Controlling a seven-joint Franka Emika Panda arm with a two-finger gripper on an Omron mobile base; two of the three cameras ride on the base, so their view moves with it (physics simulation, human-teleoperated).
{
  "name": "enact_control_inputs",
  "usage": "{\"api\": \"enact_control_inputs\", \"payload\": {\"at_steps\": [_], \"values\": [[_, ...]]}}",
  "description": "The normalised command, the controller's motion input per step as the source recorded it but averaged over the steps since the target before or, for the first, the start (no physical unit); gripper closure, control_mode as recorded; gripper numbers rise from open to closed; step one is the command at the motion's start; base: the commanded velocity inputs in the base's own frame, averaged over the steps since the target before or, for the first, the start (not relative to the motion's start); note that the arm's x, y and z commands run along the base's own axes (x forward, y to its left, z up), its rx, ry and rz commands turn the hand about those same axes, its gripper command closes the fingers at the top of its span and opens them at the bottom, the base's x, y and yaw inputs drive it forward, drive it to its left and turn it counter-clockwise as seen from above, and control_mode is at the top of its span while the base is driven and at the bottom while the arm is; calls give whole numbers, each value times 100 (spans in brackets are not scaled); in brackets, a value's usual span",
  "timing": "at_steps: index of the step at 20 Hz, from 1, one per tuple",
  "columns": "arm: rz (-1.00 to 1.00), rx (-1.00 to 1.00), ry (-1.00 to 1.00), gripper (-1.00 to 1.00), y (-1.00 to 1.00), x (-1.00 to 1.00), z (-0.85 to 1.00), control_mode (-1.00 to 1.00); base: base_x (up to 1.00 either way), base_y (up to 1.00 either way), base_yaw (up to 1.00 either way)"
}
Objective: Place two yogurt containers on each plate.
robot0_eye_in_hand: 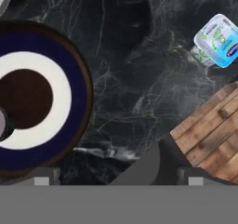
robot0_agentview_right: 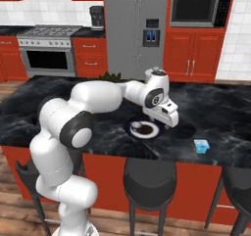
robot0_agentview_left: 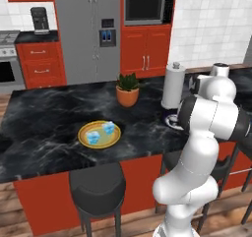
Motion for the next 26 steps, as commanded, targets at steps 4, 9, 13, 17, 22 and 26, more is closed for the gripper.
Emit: {"api": "enact_control_inputs", "payload": {"at_steps": [4, 9, 13, 17, 22, 26], "values": [[0, 0, 0, -100, 0, 0, 0, 100, 12, -39, -2], [0, 0, 0, -100, 0, 0, 0, 100, 34, -34, 0], [0, 0, 0, -100, 0, 0, 0, 100, 46, -41, 5], [0, 0, 0, -100, 0, 0, 0, 100, 43, -45, 9], [0, 0, 0, -100, 0, 0, 0, 100, 29, -54, 9], [2, 0, 1, -100, -9, 3, -5, -100, 5, -36, 8]]}}
